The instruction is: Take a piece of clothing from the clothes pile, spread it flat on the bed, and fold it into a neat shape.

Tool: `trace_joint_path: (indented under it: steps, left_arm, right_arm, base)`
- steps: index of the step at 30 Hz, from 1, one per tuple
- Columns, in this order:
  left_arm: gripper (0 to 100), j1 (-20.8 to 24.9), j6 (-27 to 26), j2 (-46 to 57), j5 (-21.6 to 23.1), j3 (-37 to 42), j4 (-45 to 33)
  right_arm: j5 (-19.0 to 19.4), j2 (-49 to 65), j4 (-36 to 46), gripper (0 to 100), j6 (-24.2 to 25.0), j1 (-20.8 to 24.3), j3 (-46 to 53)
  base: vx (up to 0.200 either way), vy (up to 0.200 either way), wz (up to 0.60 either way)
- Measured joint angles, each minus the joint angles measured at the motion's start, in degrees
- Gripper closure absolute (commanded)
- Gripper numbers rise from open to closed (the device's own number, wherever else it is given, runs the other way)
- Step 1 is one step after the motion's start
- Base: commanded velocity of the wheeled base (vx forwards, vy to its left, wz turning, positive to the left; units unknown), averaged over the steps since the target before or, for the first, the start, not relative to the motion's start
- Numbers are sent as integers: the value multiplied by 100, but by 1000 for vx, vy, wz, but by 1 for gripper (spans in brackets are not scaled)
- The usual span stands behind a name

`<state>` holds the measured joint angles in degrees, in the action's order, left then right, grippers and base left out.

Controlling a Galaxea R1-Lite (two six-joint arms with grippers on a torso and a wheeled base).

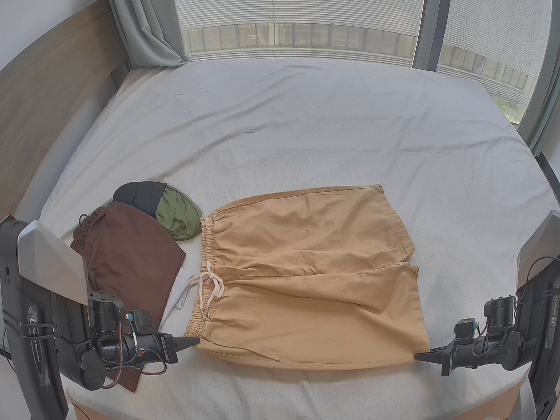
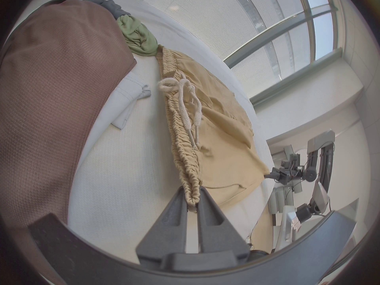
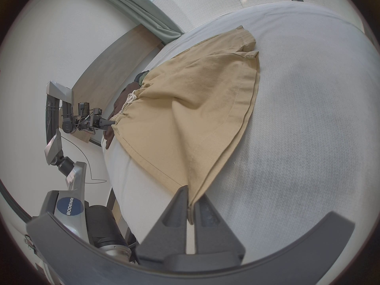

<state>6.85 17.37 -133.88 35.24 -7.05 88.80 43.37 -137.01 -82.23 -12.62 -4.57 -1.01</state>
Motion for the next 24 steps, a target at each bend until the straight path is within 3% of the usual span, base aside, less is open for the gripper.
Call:
trace_joint_path:
  steps: [5, 17, 24]
  left_arm:
    - [100, -7, -229, -105, 9, 85, -1]
    - [100, 0, -188, -57, 101, -55, 2]
    - [100, 54, 193, 267, 165, -138, 5]
  right_arm:
    - [0, 27, 110, 100, -121, -77, 0]
    - [83, 278, 113, 100, -169, -60, 0]
    - [230, 702, -68, 100, 268, -35, 2]
  base:
    - [0, 0, 0]
    - [0, 0, 0]
    - [0, 0, 0]
